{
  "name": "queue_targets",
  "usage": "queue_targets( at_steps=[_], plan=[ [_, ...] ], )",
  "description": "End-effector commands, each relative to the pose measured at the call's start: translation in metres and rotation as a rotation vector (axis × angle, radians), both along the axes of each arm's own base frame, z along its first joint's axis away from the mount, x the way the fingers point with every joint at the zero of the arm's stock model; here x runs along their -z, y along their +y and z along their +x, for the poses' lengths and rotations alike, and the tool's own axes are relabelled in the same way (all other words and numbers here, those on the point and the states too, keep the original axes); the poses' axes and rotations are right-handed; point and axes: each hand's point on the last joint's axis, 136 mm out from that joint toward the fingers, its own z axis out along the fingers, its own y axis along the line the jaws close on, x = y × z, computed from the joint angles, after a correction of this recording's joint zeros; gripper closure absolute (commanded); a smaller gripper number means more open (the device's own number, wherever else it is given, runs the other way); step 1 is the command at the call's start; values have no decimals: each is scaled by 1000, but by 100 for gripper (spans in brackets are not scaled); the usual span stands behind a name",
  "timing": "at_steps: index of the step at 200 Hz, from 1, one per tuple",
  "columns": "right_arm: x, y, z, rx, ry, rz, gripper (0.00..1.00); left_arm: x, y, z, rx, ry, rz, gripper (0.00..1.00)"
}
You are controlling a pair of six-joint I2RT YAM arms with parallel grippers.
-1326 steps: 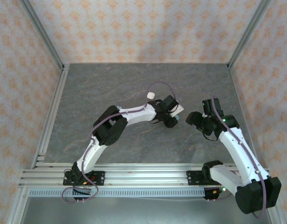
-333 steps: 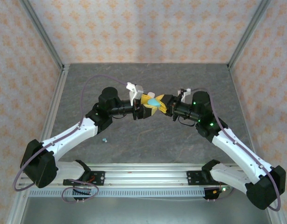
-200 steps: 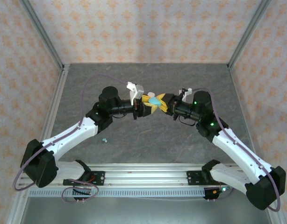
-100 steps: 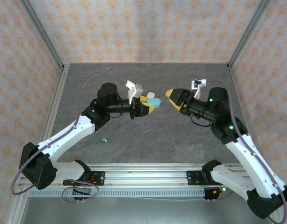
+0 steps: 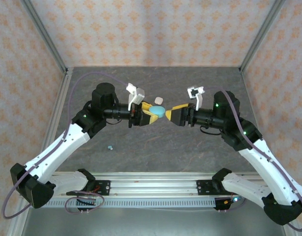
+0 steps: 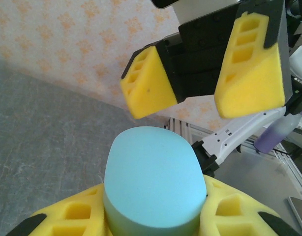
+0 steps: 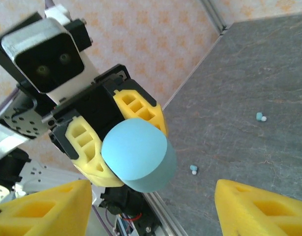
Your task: Insert wireless bluetooth earbuds into charging case
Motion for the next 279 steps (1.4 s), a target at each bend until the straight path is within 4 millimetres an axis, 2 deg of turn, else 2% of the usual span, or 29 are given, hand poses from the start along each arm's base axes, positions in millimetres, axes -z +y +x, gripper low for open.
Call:
queue_targets(
  at_steps=[1,31,51,96,147,177,196,234,279],
  plan=[
    [-20,12,-11,-100,-118,34,32,-14,4,-10,21,-3,-20,86],
    [-15,24,-15,-152,-131,19,28,-18,3,-8,18,9,-31,87],
    [-10,26,-14,-155,-138,7,28,-19,2,-8,27,14,-30,87],
    [-9,26,-3,-107,-158,9,47,-21,0,-11,58,23,-30,87],
    [-7,30,4,-90,-150,21,46,-25,-1,-18,97,26,-26,88],
    [-11,27,13,-33,-140,32,64,-24,-2,-23,120,26,-20,88],
    [-16,26,18,-5,-124,57,71,-23,-2,-24,127,27,-18,89],
    [-19,22,31,53,-44,123,74,-26,-1,-27,136,13,-22,90],
    [-18,16,47,116,60,187,72,-25,0,-29,144,8,-20,90]
  ],
)
